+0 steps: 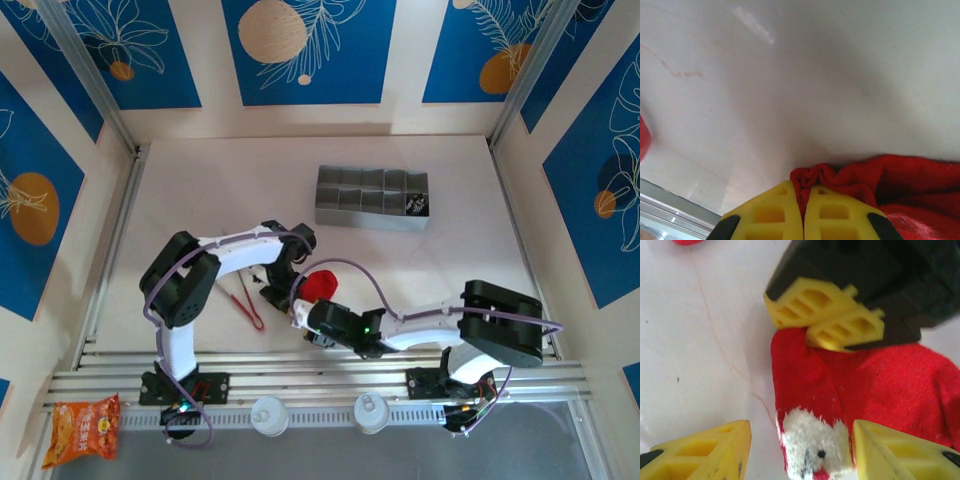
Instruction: Roll the socks
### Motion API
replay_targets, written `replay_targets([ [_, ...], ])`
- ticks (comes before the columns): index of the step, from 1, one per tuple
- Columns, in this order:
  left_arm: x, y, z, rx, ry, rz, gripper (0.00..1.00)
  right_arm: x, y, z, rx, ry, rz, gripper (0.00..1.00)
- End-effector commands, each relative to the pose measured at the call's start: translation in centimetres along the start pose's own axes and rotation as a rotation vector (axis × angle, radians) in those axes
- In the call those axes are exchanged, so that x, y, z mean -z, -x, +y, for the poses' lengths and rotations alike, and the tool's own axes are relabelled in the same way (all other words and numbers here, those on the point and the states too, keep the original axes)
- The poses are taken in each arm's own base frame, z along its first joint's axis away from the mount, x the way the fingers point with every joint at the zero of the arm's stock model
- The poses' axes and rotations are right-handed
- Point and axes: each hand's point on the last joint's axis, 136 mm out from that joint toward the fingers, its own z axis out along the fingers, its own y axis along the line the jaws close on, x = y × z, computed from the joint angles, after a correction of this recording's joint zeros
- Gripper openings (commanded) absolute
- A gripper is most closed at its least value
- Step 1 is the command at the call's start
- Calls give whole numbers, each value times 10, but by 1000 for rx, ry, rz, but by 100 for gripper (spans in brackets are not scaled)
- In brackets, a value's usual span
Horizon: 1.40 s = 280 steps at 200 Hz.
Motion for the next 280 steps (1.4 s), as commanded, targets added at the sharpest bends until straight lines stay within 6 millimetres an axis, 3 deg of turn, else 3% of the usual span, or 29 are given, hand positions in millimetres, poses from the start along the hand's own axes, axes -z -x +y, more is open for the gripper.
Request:
replay_targets([
  [1, -2, 9, 14, 30, 74, -16, 0, -6, 25, -7, 92, -62, -43, 54],
  [35, 0, 10, 11, 19, 67, -12, 0, -10, 32, -2, 133, -52, -48, 54],
  [62, 2, 11, 10, 12, 60, -14, 0, -22, 19, 3, 146, -38, 7, 50],
  [85, 4, 11, 9, 7, 54, -12, 0, -32, 3, 4, 112, -20, 79, 28],
  [107, 6, 11, 8, 8, 44, -9, 0, -40, -18, 3, 45, -27, 178, 19],
  [135, 12, 12, 9, 22, 25, -6, 0, -41, -40, 10, -15, -21, 270, 0],
  [178, 22, 19, 4, 65, -93, -17, 0, -36, -58, 27, -157, 55, 313, 0],
  [208, 29, 24, -6, 88, -213, -12, 27, -34, -78, 42, -277, 120, 342, 0],
  [252, 54, 32, -21, 74, -370, -46, 62, -32, -99, 48, -446, 185, 353, 0],
  [280, 69, 35, -32, 21, -470, -72, 68, -30, -105, 48, -566, 244, 331, 0],
])
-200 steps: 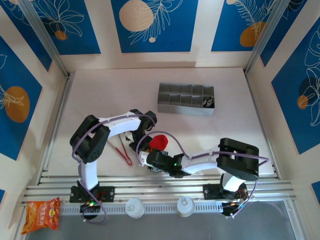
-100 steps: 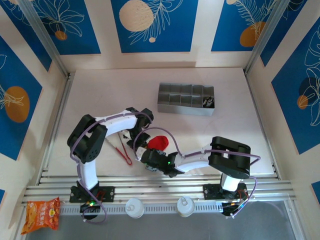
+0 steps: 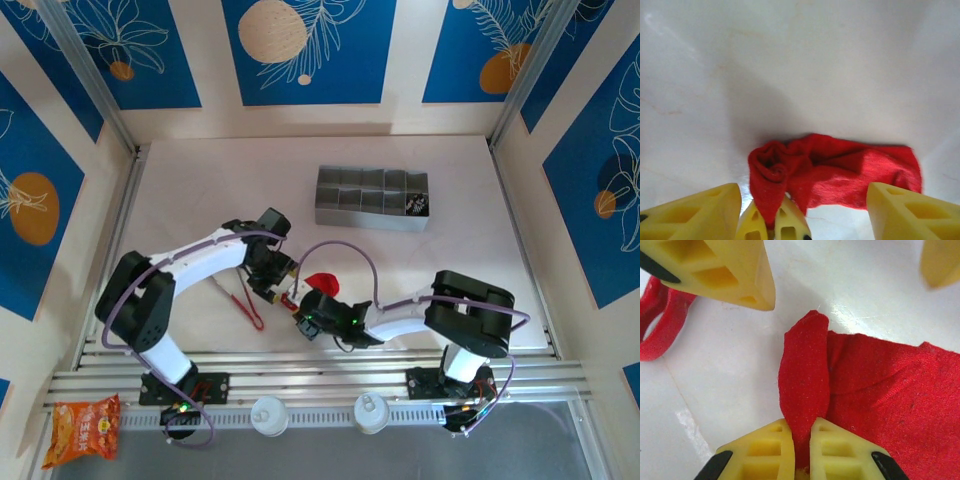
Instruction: Roll the socks
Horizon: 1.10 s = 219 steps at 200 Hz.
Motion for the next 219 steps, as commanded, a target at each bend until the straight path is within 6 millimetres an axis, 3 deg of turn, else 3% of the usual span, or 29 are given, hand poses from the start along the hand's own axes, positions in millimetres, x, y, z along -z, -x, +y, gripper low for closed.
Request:
replay_targets([
  [1, 9, 6, -13, -31, -87, -28, 68, 9, -124, -10, -101, 64, 392, 0],
  [38, 10, -2, -17, -136, -138, -1, 54, 11, -136, -16, -270, 123, 396, 0],
  [56, 10, -6, -9, -202, -123, -5, 47, 11, -143, -18, -345, 150, 397, 0],
  [99, 1, -13, 14, -245, -151, 16, 44, 9, -150, -26, -451, 161, 423, 0],
  [141, -17, -27, 17, -284, -178, 49, 39, 8, -154, -29, -515, 176, 436, 0],
  [219, -40, -29, 19, -318, -150, 49, 38, 8, -154, -39, -646, 211, 393, 0],
])
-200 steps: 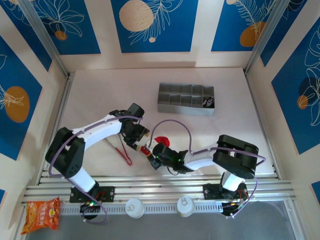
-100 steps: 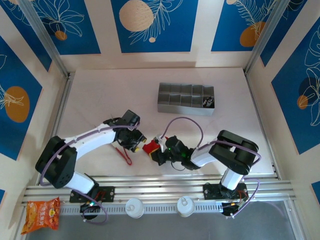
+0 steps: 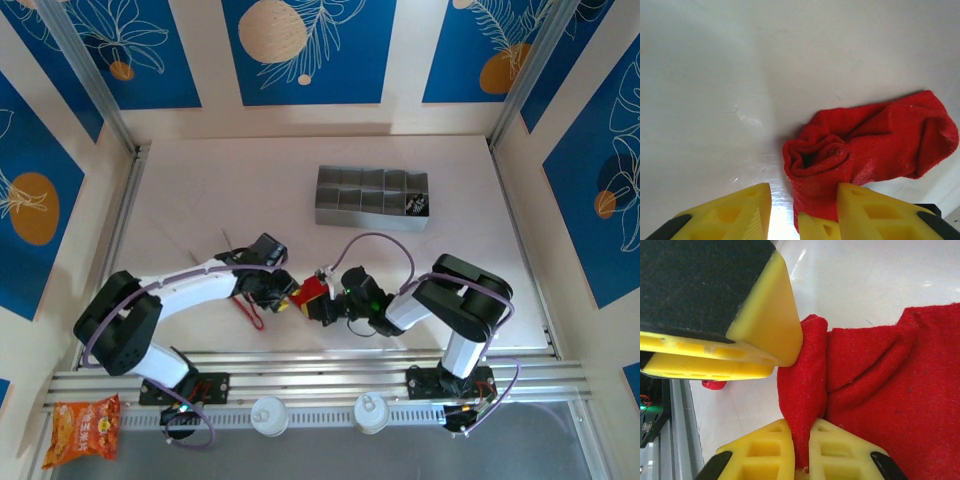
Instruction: Roll the socks
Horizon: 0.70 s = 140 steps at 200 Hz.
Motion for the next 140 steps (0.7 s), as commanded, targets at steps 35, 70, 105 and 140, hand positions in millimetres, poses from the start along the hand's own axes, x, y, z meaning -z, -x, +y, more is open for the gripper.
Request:
replay_targets([
  [35, -27, -5, 0, -57, 38, 24, 39, 31, -123, -77, -250, -271, 370, 0],
  [70, -39, -12, 10, -86, 116, 42, 29, 28, -121, -78, -254, -267, 378, 0],
  [105, -42, -15, 35, -97, 239, 53, 12, 26, -118, -77, -226, -267, 393, 0],
  [140, -25, -6, 74, -19, 433, 12, 0, 23, -106, -71, -84, -294, 429, 3],
])
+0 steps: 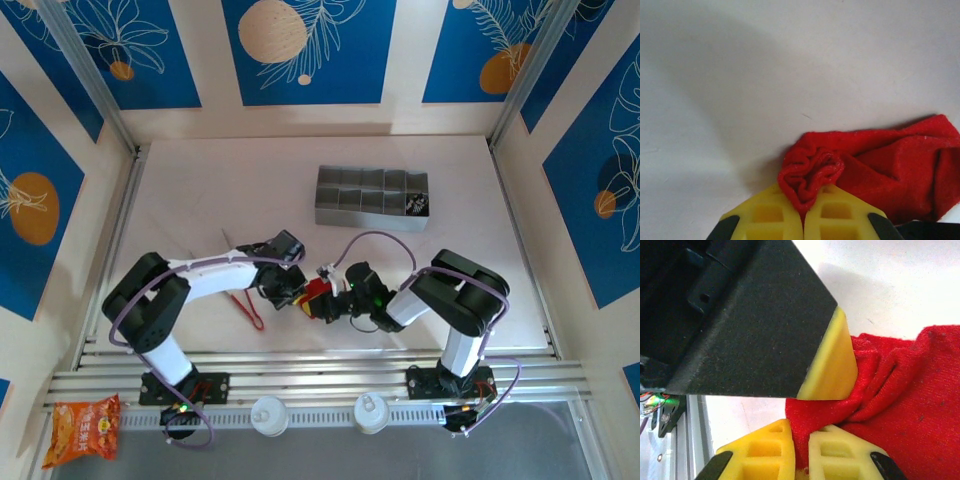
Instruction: Roll the socks
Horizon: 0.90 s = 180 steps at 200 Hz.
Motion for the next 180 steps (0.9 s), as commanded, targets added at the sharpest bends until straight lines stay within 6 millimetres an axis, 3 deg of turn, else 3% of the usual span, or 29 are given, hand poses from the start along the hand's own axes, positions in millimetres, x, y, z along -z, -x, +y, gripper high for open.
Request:
replay_targets([
  [1, -5, -11, 85, 87, 343, 17, 0, 24, -109, -72, -85, -359, 389, 4],
  [17, 10, -4, 105, 177, 389, -27, 0, 17, -90, -56, 88, -364, 373, 23],
  [35, 15, -4, 109, 242, 345, -39, 0, 15, -62, -39, 290, -386, 309, 38],
  [65, 15, -7, 92, 248, 312, -13, 0, 30, -25, -13, 520, -481, 175, 43],
  [100, 21, -8, 83, 244, 407, 1, 0, 39, -23, 16, 705, -542, 134, 50],
  [129, 26, -8, 83, 245, 497, 12, 0, 30, -21, 27, 797, -571, 132, 51],
  [180, 18, -9, 73, 259, 493, 42, 0, 2, 7, 44, 887, -613, 75, 50],
])
